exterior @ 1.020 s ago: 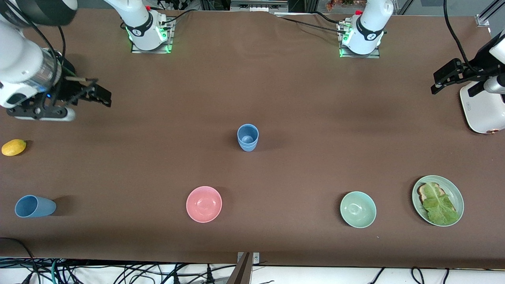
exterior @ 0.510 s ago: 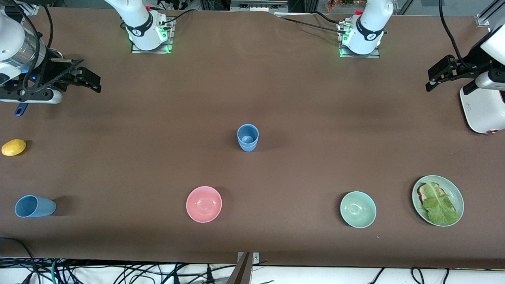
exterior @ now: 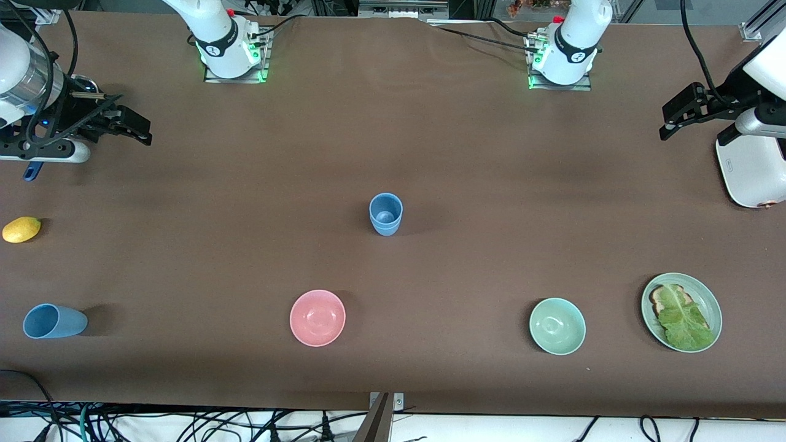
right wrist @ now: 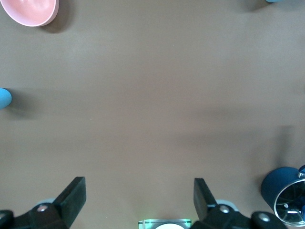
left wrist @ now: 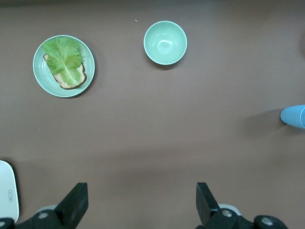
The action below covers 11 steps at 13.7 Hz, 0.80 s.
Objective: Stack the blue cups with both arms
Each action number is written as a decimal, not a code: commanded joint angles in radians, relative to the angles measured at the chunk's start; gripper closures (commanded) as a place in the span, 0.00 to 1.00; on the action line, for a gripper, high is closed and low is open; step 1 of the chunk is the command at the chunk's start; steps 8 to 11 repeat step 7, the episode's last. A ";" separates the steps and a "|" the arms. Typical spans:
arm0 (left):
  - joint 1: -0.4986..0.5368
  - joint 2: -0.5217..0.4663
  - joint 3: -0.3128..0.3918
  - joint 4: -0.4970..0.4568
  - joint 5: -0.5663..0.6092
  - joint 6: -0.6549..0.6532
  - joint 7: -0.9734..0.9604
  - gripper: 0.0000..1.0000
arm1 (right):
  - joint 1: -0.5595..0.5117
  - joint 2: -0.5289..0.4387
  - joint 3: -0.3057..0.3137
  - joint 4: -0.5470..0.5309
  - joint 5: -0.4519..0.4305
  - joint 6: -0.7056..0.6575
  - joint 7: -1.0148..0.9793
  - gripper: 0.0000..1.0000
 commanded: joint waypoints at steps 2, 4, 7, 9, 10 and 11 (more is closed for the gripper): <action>0.001 0.001 0.011 -0.009 -0.014 0.012 0.000 0.00 | -0.011 -0.003 0.008 0.007 0.003 -0.002 -0.019 0.00; 0.002 0.003 0.011 -0.008 -0.014 0.011 -0.001 0.00 | -0.013 -0.002 0.006 0.008 0.005 -0.008 -0.030 0.00; 0.002 0.003 0.011 -0.008 -0.012 0.011 -0.001 0.00 | -0.011 -0.005 0.006 0.008 0.003 -0.031 -0.022 0.00; 0.002 0.003 0.011 -0.008 -0.012 0.011 -0.001 0.00 | -0.011 -0.005 0.006 0.008 0.003 -0.031 -0.022 0.00; 0.002 0.003 0.011 -0.008 -0.012 0.011 -0.001 0.00 | -0.011 -0.005 0.006 0.008 0.003 -0.031 -0.022 0.00; 0.002 0.003 0.011 -0.008 -0.012 0.011 -0.001 0.00 | -0.011 -0.005 0.006 0.008 0.003 -0.031 -0.022 0.00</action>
